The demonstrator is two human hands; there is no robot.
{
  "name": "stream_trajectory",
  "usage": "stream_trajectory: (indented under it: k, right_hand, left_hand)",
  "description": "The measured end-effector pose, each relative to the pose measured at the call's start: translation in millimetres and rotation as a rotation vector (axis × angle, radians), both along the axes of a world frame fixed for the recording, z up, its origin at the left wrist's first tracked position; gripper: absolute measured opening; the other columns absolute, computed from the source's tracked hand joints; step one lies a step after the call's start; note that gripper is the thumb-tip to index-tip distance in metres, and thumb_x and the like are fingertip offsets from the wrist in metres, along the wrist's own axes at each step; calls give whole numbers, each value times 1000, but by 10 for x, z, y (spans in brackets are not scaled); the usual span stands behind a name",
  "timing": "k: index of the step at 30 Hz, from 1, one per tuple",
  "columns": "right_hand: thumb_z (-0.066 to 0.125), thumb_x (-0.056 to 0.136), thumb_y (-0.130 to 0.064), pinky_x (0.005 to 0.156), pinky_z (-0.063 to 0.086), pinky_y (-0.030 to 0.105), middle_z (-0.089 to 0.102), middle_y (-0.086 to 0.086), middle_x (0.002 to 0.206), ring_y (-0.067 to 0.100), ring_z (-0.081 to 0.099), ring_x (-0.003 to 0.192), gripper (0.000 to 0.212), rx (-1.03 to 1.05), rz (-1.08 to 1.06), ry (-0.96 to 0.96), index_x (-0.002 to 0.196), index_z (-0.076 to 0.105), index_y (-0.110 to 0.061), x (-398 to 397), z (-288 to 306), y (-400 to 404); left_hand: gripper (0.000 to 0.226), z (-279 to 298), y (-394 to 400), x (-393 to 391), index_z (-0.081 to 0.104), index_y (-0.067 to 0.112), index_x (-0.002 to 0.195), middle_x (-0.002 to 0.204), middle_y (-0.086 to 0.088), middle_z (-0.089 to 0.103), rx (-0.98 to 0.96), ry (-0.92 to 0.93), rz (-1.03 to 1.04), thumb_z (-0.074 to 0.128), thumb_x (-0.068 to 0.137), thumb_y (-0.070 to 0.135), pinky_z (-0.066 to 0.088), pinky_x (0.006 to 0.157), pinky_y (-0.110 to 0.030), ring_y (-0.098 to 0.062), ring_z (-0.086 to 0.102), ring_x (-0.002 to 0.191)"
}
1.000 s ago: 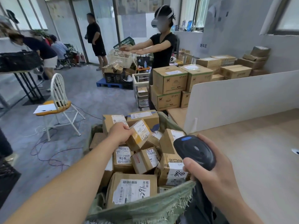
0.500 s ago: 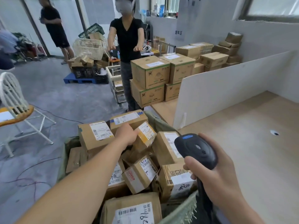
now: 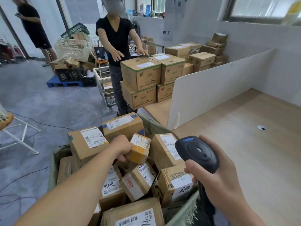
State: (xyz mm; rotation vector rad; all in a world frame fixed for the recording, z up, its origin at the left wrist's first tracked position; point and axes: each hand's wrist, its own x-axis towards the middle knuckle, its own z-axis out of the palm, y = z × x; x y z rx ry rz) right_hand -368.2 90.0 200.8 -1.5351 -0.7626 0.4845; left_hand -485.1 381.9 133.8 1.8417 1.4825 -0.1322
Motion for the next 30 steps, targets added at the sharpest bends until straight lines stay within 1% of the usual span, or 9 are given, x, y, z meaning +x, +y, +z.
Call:
stream_trajectory:
  k: [4,6,9,13,16,20,24,28,30]
  right_hand:
    - [86,59,-29,66,60,27,75,-11,109,21,77,88,65,7,-4,-15,114,63,-55,-14,6,-24]
    - [87,54,-38,67,61,27,74,-12,111,21,77,89,66,11,-11,-15,113,63,-57,-8,8,-58]
    - [84,50,-46,67,60,28,75,-8,110,21,77,90,68,23,-32,-11,114,63,-57,9,5,-152]
    - [86,52,-41,64,58,22,75,-9,109,19,76,84,72,45,-50,1,119,63,-50,48,38,-388]
    - [85,51,-42,61,56,20,75,-9,107,14,75,77,71,71,-82,-5,119,63,-50,102,112,-669]
    - [84,52,-44,65,57,24,76,-9,107,16,75,83,73,95,-170,-21,121,61,-51,242,172,-1278]
    - [84,53,-46,70,58,32,74,-11,111,19,77,91,79,107,-276,-36,128,59,-43,373,199,-2117]
    - [84,50,-49,71,56,33,76,-7,109,21,77,89,80,132,-396,-34,126,59,-44,457,226,-3079]
    - [84,50,-48,72,54,33,76,-7,108,21,77,88,76,132,-450,-38,123,59,-46,488,259,-3563]
  left_hand:
    - [33,-69,-13,124,56,1,126,98,-20,71,-3,-73,-21,54,103,25,64,61,-35,-26,75,64]
    - [30,-82,-37,160,56,3,125,96,-17,72,9,-22,-95,51,103,23,64,64,-35,-24,76,65]
    - [24,-35,-35,161,64,3,108,86,-13,75,43,56,-175,48,102,19,64,71,-37,-23,75,66]
    - [31,191,-75,291,63,10,75,70,-5,66,417,119,-256,52,99,26,54,62,-34,-25,68,68]
    - [38,418,-382,568,59,14,68,66,-4,57,588,49,-359,51,100,33,45,57,-35,-23,57,64]
    - [23,662,-1117,1028,64,22,91,90,1,66,699,-14,-569,48,100,37,51,66,-34,-17,61,81]
    - [39,748,-2019,1465,64,17,122,123,-4,64,790,-33,-747,45,102,44,48,84,-38,-25,60,109]
    - [51,796,-3055,1862,57,17,135,144,-4,52,855,-73,-877,43,102,52,44,100,-41,-27,50,129]
    - [51,806,-3593,2057,56,17,135,145,-3,50,909,-118,-953,41,102,53,41,104,-40,-24,44,134]
